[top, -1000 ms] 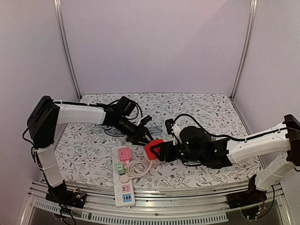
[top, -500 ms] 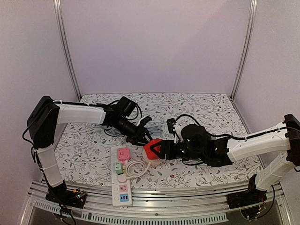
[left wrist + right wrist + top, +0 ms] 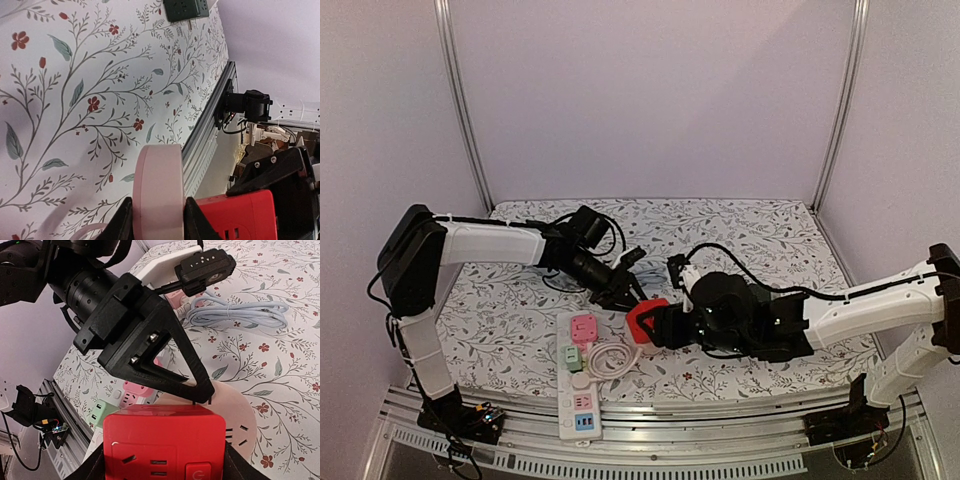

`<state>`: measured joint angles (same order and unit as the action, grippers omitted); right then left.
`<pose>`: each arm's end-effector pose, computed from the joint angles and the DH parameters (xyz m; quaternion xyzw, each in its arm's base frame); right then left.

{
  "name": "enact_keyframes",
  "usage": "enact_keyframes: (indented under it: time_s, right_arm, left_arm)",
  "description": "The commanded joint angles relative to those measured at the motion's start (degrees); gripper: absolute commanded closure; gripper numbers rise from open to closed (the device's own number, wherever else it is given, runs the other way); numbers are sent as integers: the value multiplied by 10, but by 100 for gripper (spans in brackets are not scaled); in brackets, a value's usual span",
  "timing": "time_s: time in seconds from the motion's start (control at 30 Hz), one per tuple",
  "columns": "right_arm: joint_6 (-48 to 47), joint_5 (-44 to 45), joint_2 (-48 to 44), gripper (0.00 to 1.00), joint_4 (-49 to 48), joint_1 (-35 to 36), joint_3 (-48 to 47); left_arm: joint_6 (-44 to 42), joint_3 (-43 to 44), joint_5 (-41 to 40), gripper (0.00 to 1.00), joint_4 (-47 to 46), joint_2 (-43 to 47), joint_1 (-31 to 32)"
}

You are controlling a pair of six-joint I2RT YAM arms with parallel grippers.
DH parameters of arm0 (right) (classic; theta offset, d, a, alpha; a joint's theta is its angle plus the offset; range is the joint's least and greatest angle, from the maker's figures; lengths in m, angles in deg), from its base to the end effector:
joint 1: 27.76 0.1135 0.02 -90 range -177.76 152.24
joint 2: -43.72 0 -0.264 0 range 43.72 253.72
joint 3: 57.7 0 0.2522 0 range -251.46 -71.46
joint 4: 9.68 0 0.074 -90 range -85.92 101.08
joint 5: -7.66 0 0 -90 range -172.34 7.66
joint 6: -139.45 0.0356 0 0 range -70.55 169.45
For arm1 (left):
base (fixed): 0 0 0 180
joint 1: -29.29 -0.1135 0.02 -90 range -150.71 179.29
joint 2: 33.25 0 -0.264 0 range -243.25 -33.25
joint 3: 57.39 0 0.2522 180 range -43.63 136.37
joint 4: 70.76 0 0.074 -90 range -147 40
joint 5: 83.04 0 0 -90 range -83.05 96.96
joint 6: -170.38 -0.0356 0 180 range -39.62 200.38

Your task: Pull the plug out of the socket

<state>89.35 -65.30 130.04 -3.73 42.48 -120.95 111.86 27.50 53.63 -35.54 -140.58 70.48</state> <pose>0.1212 0.3066 0.2257 -0.1505 0.8422 0.3383 0.3920 0.2722 -0.2726 0.1861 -0.1846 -0.8694 0.4580 0.0194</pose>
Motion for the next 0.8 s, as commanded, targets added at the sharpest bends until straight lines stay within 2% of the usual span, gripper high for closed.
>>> enact_keyframes:
  time_s: [0.0, 0.33, 0.77]
  right_arm:
    - [-34, 119, 6, 88, 43, 19, -54]
    - [-97, 234, 48, 88, 135, 77, -133]
    - [-93, 251, 52, 88, 149, 84, -140]
  left_arm:
    - [-21, 3, 26, 69, 23, -1, 5]
    - [-20, 3, 24, 70, 23, -7, -3]
    - [-23, 3, 21, 70, 23, -5, -3]
